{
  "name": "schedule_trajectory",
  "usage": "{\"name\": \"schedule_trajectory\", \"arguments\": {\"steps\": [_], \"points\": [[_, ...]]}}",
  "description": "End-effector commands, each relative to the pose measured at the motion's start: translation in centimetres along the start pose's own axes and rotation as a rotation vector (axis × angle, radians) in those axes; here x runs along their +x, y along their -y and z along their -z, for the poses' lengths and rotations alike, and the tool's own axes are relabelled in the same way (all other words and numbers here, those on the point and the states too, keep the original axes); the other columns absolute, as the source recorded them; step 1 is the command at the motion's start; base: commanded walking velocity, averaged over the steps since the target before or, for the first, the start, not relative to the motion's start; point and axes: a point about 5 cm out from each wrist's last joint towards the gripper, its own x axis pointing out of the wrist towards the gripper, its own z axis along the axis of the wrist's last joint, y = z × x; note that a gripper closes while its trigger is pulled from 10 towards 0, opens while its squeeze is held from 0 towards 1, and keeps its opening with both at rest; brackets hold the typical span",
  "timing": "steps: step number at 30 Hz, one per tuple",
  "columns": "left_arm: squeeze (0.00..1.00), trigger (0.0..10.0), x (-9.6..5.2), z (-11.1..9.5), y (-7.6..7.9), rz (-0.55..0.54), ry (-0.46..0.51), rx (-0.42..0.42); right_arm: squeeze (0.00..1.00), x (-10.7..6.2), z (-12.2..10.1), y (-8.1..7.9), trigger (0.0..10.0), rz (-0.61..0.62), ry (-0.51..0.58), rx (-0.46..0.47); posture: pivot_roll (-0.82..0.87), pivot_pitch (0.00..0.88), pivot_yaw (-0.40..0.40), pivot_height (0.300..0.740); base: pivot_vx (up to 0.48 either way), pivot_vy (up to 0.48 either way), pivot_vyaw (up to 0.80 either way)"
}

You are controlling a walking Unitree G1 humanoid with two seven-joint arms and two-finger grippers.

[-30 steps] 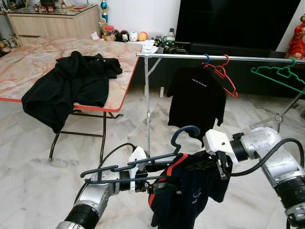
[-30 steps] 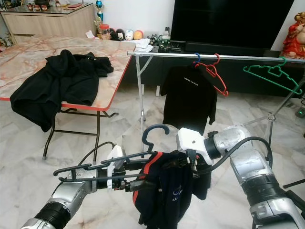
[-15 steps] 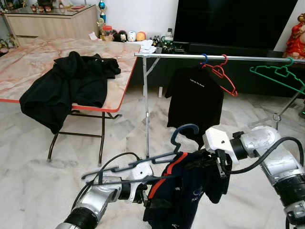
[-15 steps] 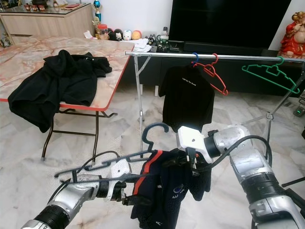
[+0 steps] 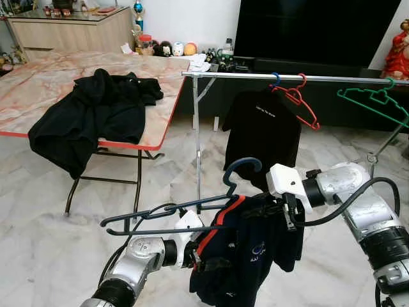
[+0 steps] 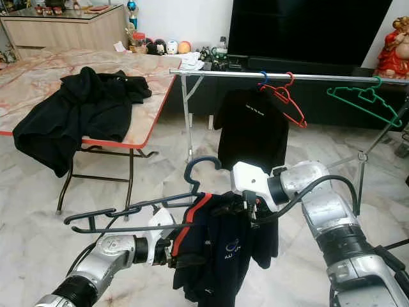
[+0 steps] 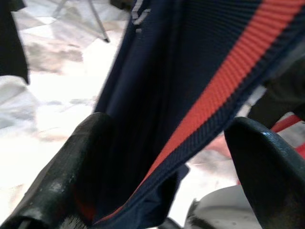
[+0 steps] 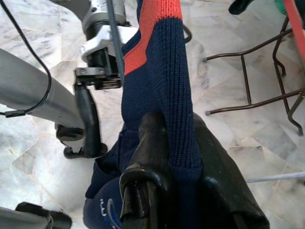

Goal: Hang hanger

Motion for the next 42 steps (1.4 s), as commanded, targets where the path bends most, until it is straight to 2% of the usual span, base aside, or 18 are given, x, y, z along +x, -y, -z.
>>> {"name": "schedule_trajectory", "arguments": {"steps": [1,10,15,16,17,18,19,20,21,25,33,40,42], "points": [[0.00,10.0,0.1,0.4,0.3,0.032,0.007,-0.041,0.00,-0.9,-1.4,1.1,0.0,0.060,0.028,-0.042,-0.11,0.008,-0.029,0.740,0.000,0.000,0.00],[0.00,10.0,-0.4,2.0,0.1,-0.009,-0.061,-0.065,0.00,-1.6,-1.8,1.8,0.0,0.110,0.039,-0.046,-0.11,0.008,-0.030,0.740,0.000,0.000,0.00],[0.00,10.0,-0.6,2.8,-0.2,-0.068,-0.093,-0.090,0.00,-2.0,-2.1,2.2,0.0,0.134,0.046,-0.050,-0.11,0.010,-0.030,0.740,0.000,0.000,0.00],[0.00,6.5,-0.6,2.8,-0.3,-0.077,-0.095,-0.093,0.00,-2.0,-2.1,2.3,0.0,0.135,0.045,-0.051,-0.11,0.010,-0.030,0.740,0.000,0.000,0.00],[0.00,6.5,-0.6,2.9,-0.3,-0.085,-0.098,-0.096,0.00,-2.0,-2.1,2.3,0.0,0.137,0.045,-0.052,-0.11,0.010,-0.030,0.740,0.000,0.000,0.00],[0.00,3.5,-0.6,2.9,-0.3,-0.089,-0.099,-0.096,0.00,-2.1,-2.1,2.3,0.0,0.138,0.045,-0.052,-0.11,0.010,-0.030,0.740,0.000,0.000,0.00],[0.00,3.5,-0.6,2.9,-0.3,-0.089,-0.099,-0.096,0.00,-2.1,-2.1,2.3,0.0,0.138,0.045,-0.052,-0.11,0.010,-0.030,0.740,0.000,0.000,0.00],[0.00,1.5,-0.6,2.9,-0.4,-0.090,-0.099,-0.096,0.00,-2.1,-2.1,2.3,0.0,0.138,0.045,-0.053,-0.12,0.008,-0.029,0.740,0.000,0.000,0.00],[0.00,0.0,-0.6,2.9,-0.4,-0.090,-0.099,-0.097,0.00,-2.1,-2.1,2.4,0.0,0.141,0.043,-0.053,-0.12,0.008,-0.029,0.740,0.000,0.000,0.00],[0.00,0.0,-0.6,2.9,-0.5,-0.103,-0.099,-0.096,0.00,-2.2,-2.1,2.5,0.0,0.145,0.042,-0.053,-0.12,0.009,-0.028,0.740,0.000,0.000,0.00],[0.00,0.0,-0.5,2.2,-1.3,-0.199,-0.067,-0.079,0.00,-2.1,-1.9,2.4,0.0,0.149,0.044,-0.048,-0.12,0.009,-0.024,0.740,0.000,0.000,0.00],[0.00,0.0,-0.1,1.8,-1.3,-0.200,-0.060,-0.056,0.00,-2.0,-1.7,2.4,0.0,0.149,0.045,-0.040,-0.11,0.010,-0.023,0.740,0.000,0.000,0.00],[0.00,0.0,0.2,2.0,-0.9,-0.159,-0.081,-0.034,0.00,-2.0,-1.6,2.4,0.0,0.152,0.042,-0.037,-0.11,0.009,-0.023,0.740,0.000,0.000,0.00]]}}
